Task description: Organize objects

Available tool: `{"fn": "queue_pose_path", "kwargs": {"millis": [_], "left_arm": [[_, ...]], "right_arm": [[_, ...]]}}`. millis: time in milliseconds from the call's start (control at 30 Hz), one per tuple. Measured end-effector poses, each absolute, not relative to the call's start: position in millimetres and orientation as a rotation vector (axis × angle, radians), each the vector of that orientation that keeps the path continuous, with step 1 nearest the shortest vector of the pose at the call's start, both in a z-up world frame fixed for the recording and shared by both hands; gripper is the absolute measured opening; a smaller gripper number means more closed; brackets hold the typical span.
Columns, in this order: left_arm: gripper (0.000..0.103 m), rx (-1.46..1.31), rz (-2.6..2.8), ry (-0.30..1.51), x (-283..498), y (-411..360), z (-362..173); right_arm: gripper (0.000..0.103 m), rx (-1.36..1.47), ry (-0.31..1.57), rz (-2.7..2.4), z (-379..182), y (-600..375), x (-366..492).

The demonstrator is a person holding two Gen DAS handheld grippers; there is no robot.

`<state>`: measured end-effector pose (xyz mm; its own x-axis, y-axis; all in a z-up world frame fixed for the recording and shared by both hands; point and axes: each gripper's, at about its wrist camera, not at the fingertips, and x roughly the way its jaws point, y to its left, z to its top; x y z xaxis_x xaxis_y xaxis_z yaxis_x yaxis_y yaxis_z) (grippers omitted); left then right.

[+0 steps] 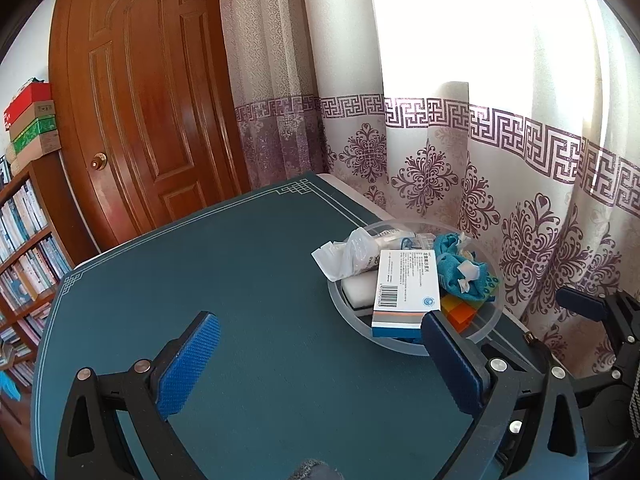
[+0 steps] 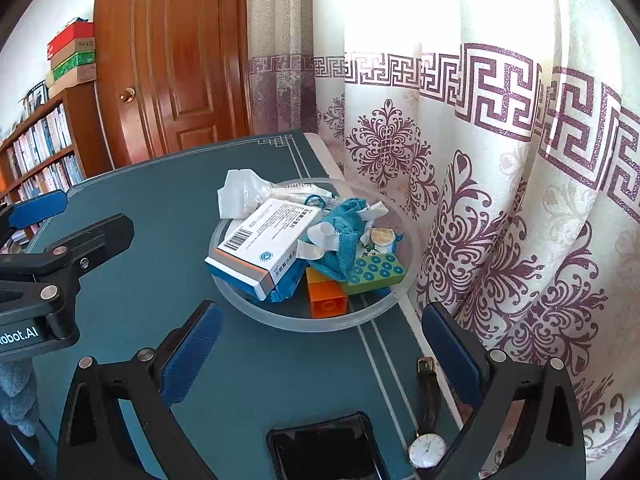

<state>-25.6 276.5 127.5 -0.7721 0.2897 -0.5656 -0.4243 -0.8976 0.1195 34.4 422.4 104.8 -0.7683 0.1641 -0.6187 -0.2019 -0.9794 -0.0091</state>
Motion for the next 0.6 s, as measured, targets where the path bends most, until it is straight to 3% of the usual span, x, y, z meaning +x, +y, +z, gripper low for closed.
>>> {"fn": "queue_pose_path", "kwargs": {"millis": [600], "left_arm": [[0.103, -0.785, 2.591, 0.385, -22.0, 285.6, 125.7]], "right_arm": [[0.101, -0.982, 0.075, 2.769, 102.2, 424.8, 33.3]]}}
